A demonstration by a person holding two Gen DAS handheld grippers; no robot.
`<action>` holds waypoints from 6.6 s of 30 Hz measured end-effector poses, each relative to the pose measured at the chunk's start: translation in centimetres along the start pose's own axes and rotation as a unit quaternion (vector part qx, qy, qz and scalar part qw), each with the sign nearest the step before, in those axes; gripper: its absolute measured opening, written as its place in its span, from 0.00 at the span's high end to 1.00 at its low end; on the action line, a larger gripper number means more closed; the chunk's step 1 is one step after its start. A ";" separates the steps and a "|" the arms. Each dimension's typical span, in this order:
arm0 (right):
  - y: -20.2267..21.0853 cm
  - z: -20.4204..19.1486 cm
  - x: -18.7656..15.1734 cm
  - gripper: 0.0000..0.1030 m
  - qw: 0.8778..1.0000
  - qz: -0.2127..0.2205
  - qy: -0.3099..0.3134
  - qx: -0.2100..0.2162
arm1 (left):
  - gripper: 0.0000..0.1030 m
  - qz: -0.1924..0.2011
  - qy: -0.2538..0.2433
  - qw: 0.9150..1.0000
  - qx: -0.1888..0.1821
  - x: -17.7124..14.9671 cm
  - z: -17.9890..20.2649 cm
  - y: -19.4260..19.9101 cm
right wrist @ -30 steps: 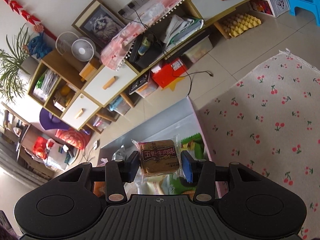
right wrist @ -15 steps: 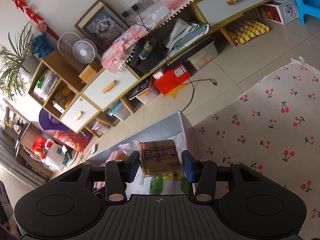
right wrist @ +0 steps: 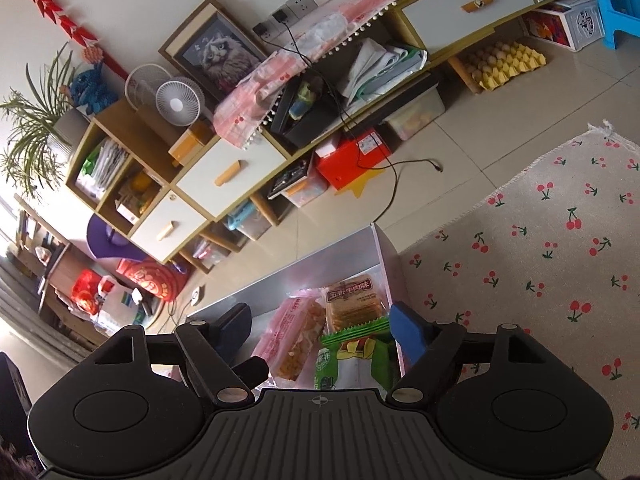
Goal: Organize snacks
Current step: 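Carry the pink and brown packets into the pink box and open both grippers, then move both grippers back over the remaining snacks on the cloth, then grasp the yellow biscuit packet with the left gripper while the right grasps the golden bar, then carry the yellow packet and golden bar into the pink box and open both grippers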
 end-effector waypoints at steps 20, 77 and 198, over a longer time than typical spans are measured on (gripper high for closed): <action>7.6 -3.4 -1.8 0.15 0.998 -0.029 0.038 -0.037 | 0.15 0.011 -0.006 1.000 0.026 -2.4 -2.7 7.7; 6.2 -7.9 -16.8 0.08 0.953 -0.163 0.208 -0.150 | 0.21 -0.049 0.000 0.997 -0.056 -11.5 -10.2 10.8; 0.5 -4.7 -4.5 0.69 0.994 -0.102 0.005 -0.042 | 0.51 0.030 0.047 0.993 -0.104 -4.6 -7.0 2.9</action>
Point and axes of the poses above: each gripper's, at about its wrist camera, not at the fingertips, and y roughly against the way its jaws point, z to its right, x to its top, the point moved 1 cm from there along -y, roughly the way its jaws point, and after that the axes turned 5 degrees about y, right-handed, at the moved point
